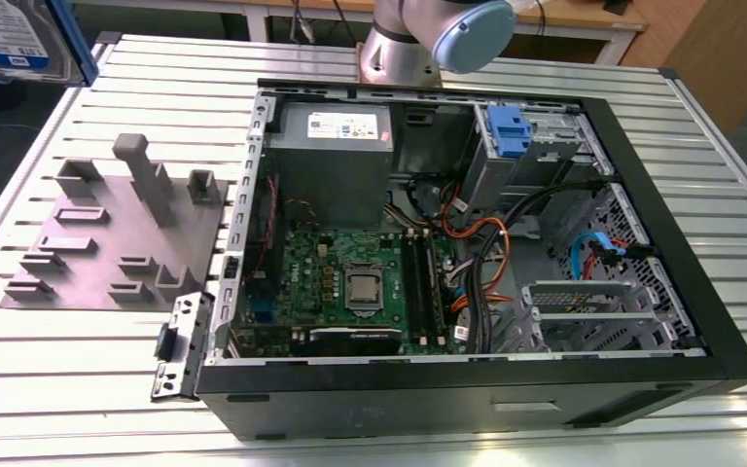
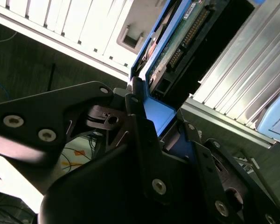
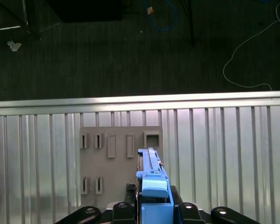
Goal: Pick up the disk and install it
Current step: 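Pick up the disk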
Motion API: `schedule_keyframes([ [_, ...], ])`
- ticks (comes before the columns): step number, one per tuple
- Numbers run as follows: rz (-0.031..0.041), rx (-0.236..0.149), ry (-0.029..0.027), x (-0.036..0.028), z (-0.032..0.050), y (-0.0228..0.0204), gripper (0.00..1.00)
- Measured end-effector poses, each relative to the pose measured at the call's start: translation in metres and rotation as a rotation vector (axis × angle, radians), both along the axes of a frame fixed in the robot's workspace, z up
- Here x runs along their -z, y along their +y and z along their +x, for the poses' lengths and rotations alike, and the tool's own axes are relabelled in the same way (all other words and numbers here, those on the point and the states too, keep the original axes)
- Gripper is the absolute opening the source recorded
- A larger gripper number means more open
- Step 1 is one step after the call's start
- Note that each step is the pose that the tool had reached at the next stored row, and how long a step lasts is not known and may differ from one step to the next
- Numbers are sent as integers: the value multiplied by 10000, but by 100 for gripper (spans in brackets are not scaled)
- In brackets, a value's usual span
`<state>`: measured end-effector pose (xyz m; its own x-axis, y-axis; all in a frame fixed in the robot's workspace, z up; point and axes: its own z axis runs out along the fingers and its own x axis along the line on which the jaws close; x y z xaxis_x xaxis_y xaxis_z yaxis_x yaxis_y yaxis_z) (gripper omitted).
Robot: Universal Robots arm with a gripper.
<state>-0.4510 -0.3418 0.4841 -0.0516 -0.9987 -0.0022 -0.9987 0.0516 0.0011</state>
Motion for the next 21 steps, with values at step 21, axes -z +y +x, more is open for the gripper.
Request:
schedule_keyframes([
  [21,-3,1,-1,-5,126,-85,36],
])
